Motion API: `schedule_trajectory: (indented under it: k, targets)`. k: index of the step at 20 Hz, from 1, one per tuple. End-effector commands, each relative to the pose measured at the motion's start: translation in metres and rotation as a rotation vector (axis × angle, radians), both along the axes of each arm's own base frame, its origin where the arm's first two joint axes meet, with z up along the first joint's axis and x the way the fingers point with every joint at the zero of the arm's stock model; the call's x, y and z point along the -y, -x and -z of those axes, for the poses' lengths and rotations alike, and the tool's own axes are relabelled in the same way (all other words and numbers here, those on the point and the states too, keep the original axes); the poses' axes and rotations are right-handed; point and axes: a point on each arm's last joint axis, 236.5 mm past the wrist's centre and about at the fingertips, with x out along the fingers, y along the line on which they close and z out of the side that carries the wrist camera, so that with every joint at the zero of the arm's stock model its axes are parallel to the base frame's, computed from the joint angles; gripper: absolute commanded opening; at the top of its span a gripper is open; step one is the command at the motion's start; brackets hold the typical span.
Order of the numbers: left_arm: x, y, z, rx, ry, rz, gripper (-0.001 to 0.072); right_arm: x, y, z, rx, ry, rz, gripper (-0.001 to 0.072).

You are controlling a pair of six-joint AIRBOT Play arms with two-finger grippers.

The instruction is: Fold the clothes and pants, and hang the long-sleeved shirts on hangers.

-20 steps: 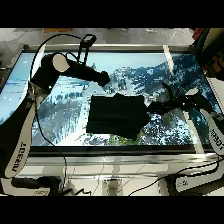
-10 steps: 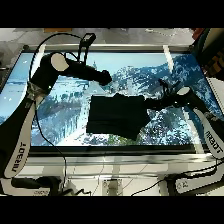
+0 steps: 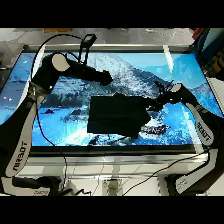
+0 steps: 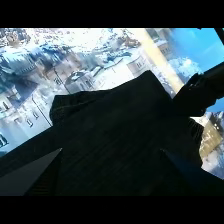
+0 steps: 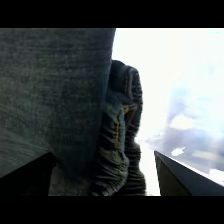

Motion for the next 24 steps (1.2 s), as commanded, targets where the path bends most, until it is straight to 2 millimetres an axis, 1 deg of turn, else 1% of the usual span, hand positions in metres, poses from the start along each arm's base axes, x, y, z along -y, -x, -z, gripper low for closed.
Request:
schedule_trajectory:
  k: [1, 2, 3, 4, 5, 6, 7, 8, 9, 10, 11, 12, 13, 14, 15, 16, 17, 19, 20, 21, 22, 24]
  targets:
    - [0.0, -0.001, 0.001, -0.001, -0.001, -0.001, 0.0701, -0.027, 0.03, 0.007, -0.197, -0.179, -0.047, 0.0661]
    - [0.0, -0.001, 0.001, -0.001, -0.001, -0.001, 0.0701, -0.035, 0.04, 0.015, -0.247, -0.202, -0.067, 0.066]
    - [0.0, -0.001, 0.001, -0.001, -0.001, -0.001, 0.0702, -0.05, 0.044, 0.019, -0.276, -0.241, -0.075, 0.066]
    - [0.0, -0.001, 0.001, -0.001, -0.001, -0.001, 0.0701, -0.067, 0.043, 0.017, -0.261, -0.295, -0.094, 0.066]
    - [-0.001, -0.001, 0.001, 0.0, -0.001, -0.001, 0.0701, -0.088, 0.04, 0.01, -0.219, -0.352, -0.124, 0.0658]
    - [-0.001, -0.001, 0.001, 0.0, -0.002, -0.001, 0.0701, -0.106, 0.036, 0.002, -0.164, -0.392, -0.162, 0.0545]
    - [-0.001, -0.001, 0.0, 0.001, -0.002, -0.002, 0.0701, -0.12, 0.031, -0.005, -0.112, -0.413, -0.194, 0.0315]
    - [-0.003, -0.003, 0.0, 0.005, -0.002, -0.008, 0.0701, -0.13, 0.025, -0.012, -0.078, -0.415, -0.21, 0.0063]
    - [-0.006, -0.005, -0.004, 0.017, 0.003, -0.017, 0.0701, -0.136, 0.015, -0.021, -0.034, -0.406, -0.223, 0.0033]
    - [-0.009, -0.007, -0.009, 0.03, 0.008, -0.026, 0.0701, -0.138, 0.002, -0.033, 0.018, -0.398, -0.225, 0.0033]
    - [-0.014, -0.008, -0.017, 0.057, 0.004, -0.026, 0.07, -0.137, -0.014, -0.05, 0.079, -0.389, -0.219, 0.0033]
    - [-0.02, -0.008, -0.026, 0.096, -0.016, -0.019, 0.0681, -0.129, -0.03, -0.066, 0.148, -0.364, -0.215, 0.0033]
    - [-0.033, -0.008, -0.036, 0.145, -0.056, -0.03, 0.0614, -0.109, -0.049, -0.077, 0.209, -0.295, -0.191, 0.0033]
    - [-0.048, -0.008, -0.047, 0.191, -0.106, -0.05, 0.0466, -0.082, -0.065, -0.085, 0.231, -0.21, -0.136, 0.0033]
    - [-0.065, -0.005, -0.06, 0.24, -0.165, -0.07, 0.0266, -0.046, -0.078, -0.09, 0.23, -0.114, -0.059, 0.0033]
    - [-0.081, -0.001, -0.073, 0.283, -0.218, -0.089, 0.0115, -0.006, -0.087, -0.096, 0.223, -0.034, 0.024, 0.0033]
    - [-0.097, 0.004, -0.087, 0.327, -0.271, -0.111, 0.0073, 0.029, -0.089, -0.103, 0.216, 0.019, 0.088, 0.0033]
    - [-0.124, 0.019, -0.113, 0.387, -0.346, -0.148, 0.0073, 0.098, -0.083, -0.118, 0.216, 0.098, 0.191, 0.0033]
    - [-0.135, 0.027, -0.122, 0.406, -0.374, -0.163, 0.0074, 0.136, -0.073, -0.123, 0.204, 0.142, 0.236, 0.0033]
    - [-0.143, 0.036, -0.132, 0.419, -0.39, -0.174, 0.0074, 0.174, -0.06, -0.127, 0.183, 0.193, 0.282, 0.0033]
    - [-0.148, 0.044, -0.139, 0.431, -0.393, -0.181, 0.0074, 0.214, -0.041, -0.129, 0.14, 0.24, 0.354, 0.0033]
    - [-0.152, 0.055, -0.155, 0.462, -0.379, -0.19, 0.0074, 0.282, -0.002, -0.136, 0.058, 0.287, 0.519, 0.0033]
